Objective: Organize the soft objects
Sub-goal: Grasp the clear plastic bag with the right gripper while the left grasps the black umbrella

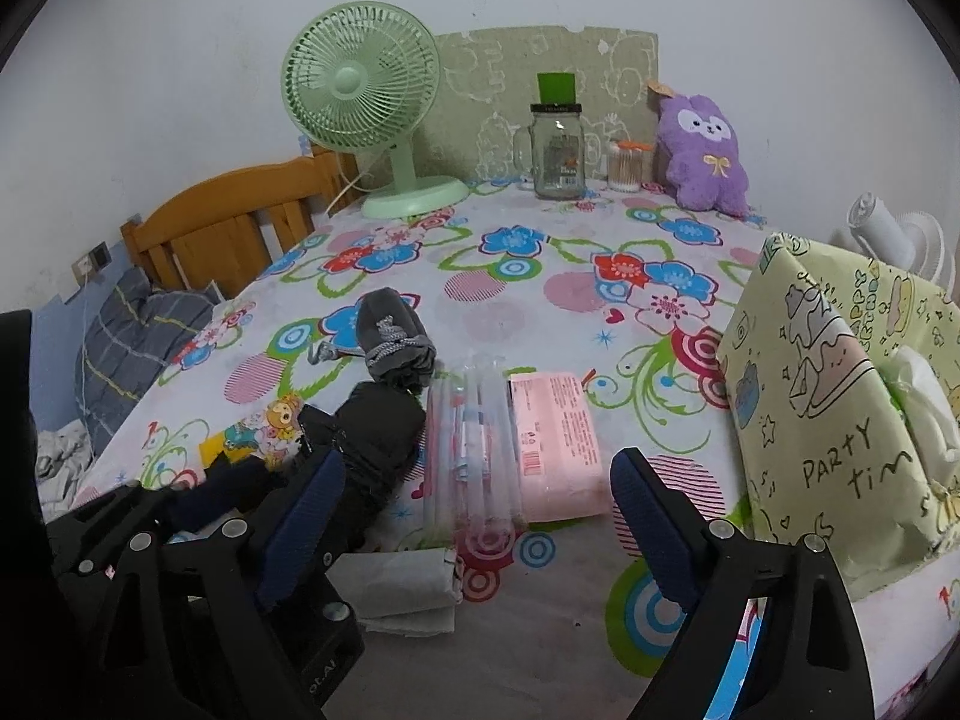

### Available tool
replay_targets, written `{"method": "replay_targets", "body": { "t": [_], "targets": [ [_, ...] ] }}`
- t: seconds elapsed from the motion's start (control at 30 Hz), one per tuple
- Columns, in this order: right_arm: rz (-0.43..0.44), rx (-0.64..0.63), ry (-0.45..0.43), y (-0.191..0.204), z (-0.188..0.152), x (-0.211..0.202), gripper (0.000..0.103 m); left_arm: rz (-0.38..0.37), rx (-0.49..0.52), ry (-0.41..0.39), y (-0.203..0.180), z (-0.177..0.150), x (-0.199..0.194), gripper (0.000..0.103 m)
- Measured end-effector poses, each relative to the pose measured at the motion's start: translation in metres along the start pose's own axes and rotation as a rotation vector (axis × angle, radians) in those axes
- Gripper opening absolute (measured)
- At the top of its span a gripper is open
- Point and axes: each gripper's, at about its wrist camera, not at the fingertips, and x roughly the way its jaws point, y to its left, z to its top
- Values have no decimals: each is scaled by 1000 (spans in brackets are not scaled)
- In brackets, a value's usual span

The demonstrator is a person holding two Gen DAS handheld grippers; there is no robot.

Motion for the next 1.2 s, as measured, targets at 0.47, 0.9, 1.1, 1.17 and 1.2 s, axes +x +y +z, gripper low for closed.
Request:
{"method": "replay_targets", "body": {
  "t": [0.47,0.9,1.1,1.17,1.2],
  "targets": [
    [21,2,84,-3,6,29,61,-12,18,3,-6,6,11,42],
    [11,-3,107,-3,6,34,20,-12,24,6,-9,7,13,39],
    [11,5,93,-6,8,27,18,3,15,-8,-11,10,8,26],
    [10,5,85,-6,9,24,18,6,17,-14,-12,11,6,24],
    [9,5,81,-6,10,22,18,5,17,-15,-12,11,5,21]
  ]
}}
